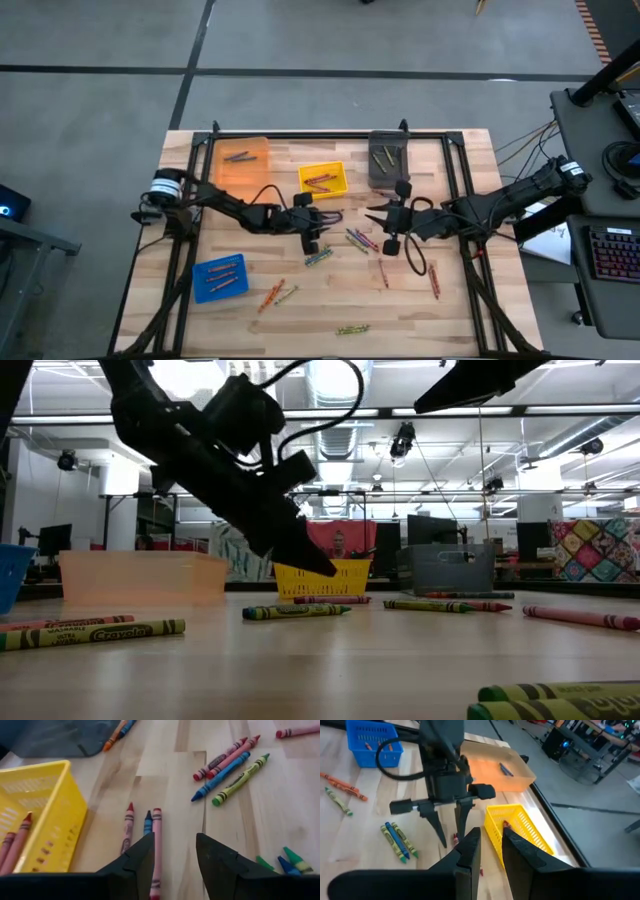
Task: Sort crayons
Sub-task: Put the red crayon into the yellow bin
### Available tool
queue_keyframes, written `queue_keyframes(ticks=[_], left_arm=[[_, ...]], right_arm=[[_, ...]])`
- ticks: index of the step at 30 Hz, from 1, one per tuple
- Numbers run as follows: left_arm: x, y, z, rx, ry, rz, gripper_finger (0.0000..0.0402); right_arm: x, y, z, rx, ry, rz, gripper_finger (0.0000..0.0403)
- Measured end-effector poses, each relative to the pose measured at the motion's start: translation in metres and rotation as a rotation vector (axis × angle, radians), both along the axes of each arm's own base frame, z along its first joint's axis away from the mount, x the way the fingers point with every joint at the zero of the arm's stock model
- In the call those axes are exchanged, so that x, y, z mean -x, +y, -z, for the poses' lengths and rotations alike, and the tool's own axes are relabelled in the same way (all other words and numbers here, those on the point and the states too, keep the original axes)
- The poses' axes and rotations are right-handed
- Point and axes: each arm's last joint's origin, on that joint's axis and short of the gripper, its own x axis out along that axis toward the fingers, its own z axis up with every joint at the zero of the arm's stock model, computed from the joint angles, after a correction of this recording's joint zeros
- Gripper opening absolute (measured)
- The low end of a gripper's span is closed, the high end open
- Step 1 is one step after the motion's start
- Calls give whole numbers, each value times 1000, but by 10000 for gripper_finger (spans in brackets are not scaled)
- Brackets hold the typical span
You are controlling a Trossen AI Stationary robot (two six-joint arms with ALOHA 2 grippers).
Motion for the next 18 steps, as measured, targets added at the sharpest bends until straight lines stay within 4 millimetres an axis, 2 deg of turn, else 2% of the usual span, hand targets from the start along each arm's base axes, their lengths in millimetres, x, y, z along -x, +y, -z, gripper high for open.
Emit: queue_keyframes(ticks=[5,18], left_arm=[[-6,0,10,-15,36,9,123],[-7,4,9,-30,32,-1,123]], right_arm=[[1,0,1,-44,-4,22,68],[1,0,1,-62,-11,29,68]])
